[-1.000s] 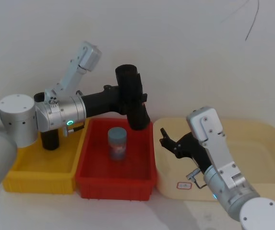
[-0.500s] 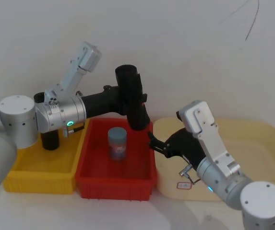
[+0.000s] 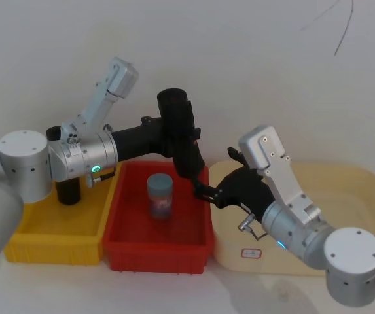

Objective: Pick up the garbage bag with the one hand and transfer it to the other hand.

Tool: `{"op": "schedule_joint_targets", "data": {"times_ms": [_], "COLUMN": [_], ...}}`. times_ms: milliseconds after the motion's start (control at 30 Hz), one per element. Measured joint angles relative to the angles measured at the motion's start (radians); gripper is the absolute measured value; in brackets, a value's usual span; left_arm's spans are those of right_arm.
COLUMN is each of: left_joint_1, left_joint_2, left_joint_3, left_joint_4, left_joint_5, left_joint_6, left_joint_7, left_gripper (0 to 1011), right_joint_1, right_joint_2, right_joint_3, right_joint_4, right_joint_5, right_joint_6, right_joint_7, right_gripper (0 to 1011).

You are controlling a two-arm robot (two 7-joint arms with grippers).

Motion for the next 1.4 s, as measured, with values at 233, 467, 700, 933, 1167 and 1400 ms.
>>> {"op": "schedule_joint_targets", "data": {"times_ms": [233, 467, 700, 933, 1167, 1400], "left_joint_1": [0.001, 0.001, 0.001, 0.001, 0.001, 0.001], "left_joint_2": [0.001, 0.001, 0.001, 0.001, 0.001, 0.001], "left_joint_3": [0.0, 0.0, 0.0, 0.0, 0.0, 0.0], "left_joint_4": [-0.001, -0.001, -0.002, -0.002, -0.002, -0.002], "left_joint_5": [0.0, 0.0, 0.0, 0.0, 0.0, 0.0], "left_joint_6": [0.0, 0.0, 0.0, 0.0, 0.0, 0.0], "left_joint_7": [0.001, 0.001, 0.001, 0.001, 0.001, 0.001], "left_gripper": [433, 433, 434, 433, 433, 434], "right_joint_1": [0.029, 0.055, 0.085, 0.116, 0.147, 0.179], "right_joint_2": [-0.012, -0.025, -0.044, -0.064, -0.083, -0.103], "right_joint_3": [-0.015, -0.029, -0.037, -0.042, -0.043, -0.046], "right_joint_4": [0.04, 0.079, 0.124, 0.173, 0.227, 0.281], "right_joint_5": [-0.002, -0.009, -0.014, -0.016, -0.018, -0.02], "right_joint_6": [-0.013, -0.022, -0.028, -0.033, -0.037, -0.041], "right_joint_7": [0.0, -0.003, -0.009, -0.014, -0.02, -0.023], "right_gripper": [1001, 1002, 1001, 1001, 1001, 1001]}}
